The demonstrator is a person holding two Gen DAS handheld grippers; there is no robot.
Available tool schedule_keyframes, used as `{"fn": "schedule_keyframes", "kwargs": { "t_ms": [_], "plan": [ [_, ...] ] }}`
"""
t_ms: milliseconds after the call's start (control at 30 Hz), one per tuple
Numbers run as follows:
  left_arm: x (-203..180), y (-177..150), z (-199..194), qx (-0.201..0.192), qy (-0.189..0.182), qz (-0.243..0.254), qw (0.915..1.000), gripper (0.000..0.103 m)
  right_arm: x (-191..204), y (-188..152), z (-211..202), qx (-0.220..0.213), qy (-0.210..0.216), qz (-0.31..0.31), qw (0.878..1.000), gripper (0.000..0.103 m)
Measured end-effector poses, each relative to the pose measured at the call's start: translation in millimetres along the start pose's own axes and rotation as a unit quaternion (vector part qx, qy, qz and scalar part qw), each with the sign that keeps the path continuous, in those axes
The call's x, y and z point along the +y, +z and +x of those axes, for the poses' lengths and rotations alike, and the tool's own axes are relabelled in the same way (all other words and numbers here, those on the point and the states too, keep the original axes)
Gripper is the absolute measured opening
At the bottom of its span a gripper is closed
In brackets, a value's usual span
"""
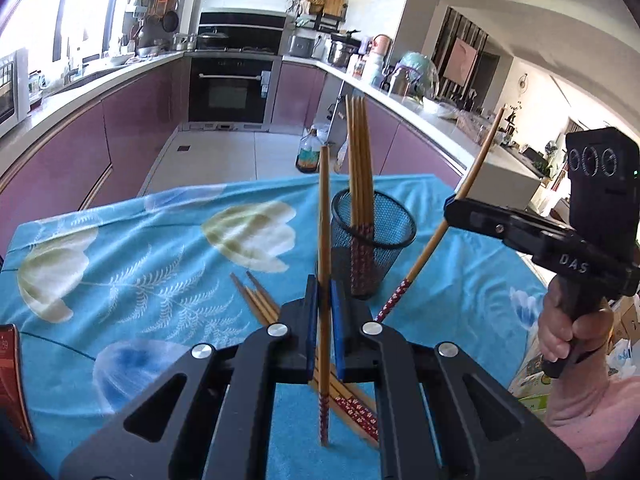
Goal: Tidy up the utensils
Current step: 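Lift the left tool's chopstick upright over the mesh cup while the right tool does likewise, then lower both chopsticks into the mesh cup and open both tools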
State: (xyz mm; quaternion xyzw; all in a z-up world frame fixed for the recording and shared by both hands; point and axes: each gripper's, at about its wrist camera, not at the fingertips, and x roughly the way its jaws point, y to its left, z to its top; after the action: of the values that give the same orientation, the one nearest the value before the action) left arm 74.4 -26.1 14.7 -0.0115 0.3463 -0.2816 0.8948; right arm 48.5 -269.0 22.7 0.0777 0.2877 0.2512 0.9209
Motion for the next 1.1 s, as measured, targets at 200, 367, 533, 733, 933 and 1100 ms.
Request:
{"fn": "schedule_keyframes", "kwargs": {
  "t_ms": [200,367,533,733,933,1100],
  "plan": [
    [-7,33,-28,-0.054,-0.015,0.000,0.9984,0.007,-2,20,-14,-0.026,-0.002,-0.015,1.000,0.006],
    [-11,61,-42,-0.093,-0.026,-0.004,0.9953,0.007,-7,42,-27,-0.053,-0.006,-0.021,0.998,0.006],
    [-19,92,-46,-0.120,-0.035,0.001,0.9922,0.007,-14,58,-35,-0.072,-0.018,-0.023,0.997,0.006],
    [-33,118,-32,-0.130,-0.025,0.020,0.9910,0.007,-26,67,-27,-0.066,-0.035,-0.024,0.997,0.006],
    [-36,124,15,-0.086,-0.026,0.022,0.9957,0.007,-35,63,-2,-0.031,-0.042,-0.020,0.998,0.006],
    [-36,113,54,-0.031,-0.022,0.034,0.9987,0.007,-44,57,17,0.009,-0.048,-0.020,0.999,0.006]
  ]
}}
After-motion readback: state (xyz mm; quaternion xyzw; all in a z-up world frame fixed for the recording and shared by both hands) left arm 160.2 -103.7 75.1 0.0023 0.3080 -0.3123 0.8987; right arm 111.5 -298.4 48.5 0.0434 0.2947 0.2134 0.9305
